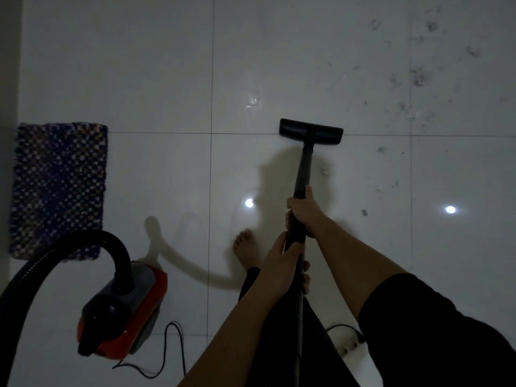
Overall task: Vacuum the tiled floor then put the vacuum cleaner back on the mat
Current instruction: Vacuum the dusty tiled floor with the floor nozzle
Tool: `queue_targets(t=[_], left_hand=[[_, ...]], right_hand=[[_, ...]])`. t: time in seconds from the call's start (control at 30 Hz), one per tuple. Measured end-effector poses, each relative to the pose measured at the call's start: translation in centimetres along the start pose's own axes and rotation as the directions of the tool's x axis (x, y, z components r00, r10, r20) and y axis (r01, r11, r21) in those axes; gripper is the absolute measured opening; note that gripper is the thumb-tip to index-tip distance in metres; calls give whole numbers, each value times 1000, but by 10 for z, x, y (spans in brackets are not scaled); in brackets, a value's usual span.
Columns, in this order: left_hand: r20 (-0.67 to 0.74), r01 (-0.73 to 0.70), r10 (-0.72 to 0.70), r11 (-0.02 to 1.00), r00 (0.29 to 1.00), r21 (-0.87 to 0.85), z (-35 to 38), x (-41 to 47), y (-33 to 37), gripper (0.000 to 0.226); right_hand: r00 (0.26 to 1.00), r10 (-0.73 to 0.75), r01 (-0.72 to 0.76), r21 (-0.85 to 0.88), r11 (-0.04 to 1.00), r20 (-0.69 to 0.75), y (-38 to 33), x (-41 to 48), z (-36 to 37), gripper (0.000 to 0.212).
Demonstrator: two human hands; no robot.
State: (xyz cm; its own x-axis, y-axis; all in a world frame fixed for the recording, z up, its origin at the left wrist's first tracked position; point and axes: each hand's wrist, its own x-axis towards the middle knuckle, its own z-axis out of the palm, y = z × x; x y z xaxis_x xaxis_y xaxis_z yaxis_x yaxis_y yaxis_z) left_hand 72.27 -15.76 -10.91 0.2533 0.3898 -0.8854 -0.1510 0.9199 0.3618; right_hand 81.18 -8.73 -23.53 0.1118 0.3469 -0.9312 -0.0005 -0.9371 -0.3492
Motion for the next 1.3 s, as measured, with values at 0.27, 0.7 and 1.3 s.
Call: queue_targets(t=[0.27, 0.7, 1.3], left_hand=[[-42, -20, 16, 997, 999, -74, -34, 11, 16, 22], [-38, -15, 13, 999, 999, -46, -96, 55, 72, 37], [-28, -57, 54, 988, 998, -142, -138, 34, 88, 23]], right_hand=[[999, 14, -9, -125, 992, 42, -20, 17, 41, 85], [999, -6, -2, -149, 989, -54, -85, 57, 100, 83], [999, -37, 41, -155, 987, 25, -96, 44, 156, 83]])
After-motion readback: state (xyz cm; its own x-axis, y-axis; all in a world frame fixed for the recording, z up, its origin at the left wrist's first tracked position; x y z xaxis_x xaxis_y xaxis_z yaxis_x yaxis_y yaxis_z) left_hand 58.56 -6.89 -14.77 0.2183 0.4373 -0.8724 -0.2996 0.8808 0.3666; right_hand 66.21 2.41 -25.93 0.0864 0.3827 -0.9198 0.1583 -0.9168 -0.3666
